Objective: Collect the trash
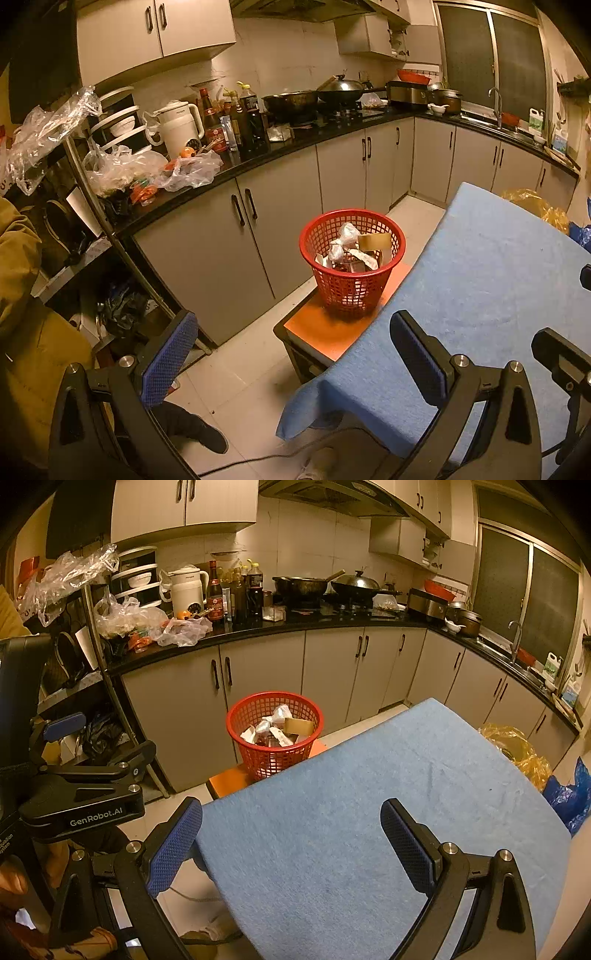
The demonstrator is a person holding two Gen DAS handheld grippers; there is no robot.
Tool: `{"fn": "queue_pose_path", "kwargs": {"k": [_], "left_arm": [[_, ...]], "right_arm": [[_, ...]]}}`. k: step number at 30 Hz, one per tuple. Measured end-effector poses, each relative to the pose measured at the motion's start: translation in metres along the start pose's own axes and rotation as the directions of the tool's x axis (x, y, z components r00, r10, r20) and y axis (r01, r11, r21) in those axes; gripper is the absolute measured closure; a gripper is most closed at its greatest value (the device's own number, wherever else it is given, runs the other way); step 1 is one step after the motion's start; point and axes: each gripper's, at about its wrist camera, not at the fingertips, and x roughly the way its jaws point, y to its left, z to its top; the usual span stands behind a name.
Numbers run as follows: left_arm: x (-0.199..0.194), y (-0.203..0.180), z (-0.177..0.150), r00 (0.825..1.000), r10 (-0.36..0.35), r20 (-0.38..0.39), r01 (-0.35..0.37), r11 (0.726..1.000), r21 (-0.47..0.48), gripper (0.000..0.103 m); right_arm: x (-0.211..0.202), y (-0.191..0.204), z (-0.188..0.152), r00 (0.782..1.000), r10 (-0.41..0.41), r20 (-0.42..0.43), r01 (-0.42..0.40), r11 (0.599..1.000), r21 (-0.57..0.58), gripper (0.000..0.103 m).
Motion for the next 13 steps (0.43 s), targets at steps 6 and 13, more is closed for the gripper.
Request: {"fn": "queue_pose_path", "kwargs": {"k": [6,13], "left_arm": [[0.009,-0.019,0.001,0.999,-0.028,-0.021,0.028,0.999,0.038,0.0],[0.027,-0.069,0.0,0.982,-0.166,-0.084,0.177,0.973,0.146,0.0]], "right_arm": [[0.003,-0.016,-0.009,0.999,-0.026,-0.024,0.027,0.999,0.044,0.004],[0.004,-0.069,-0.043,0.988,-0.112,-0.102,0.132,0.968,0.213,0.004]]}}
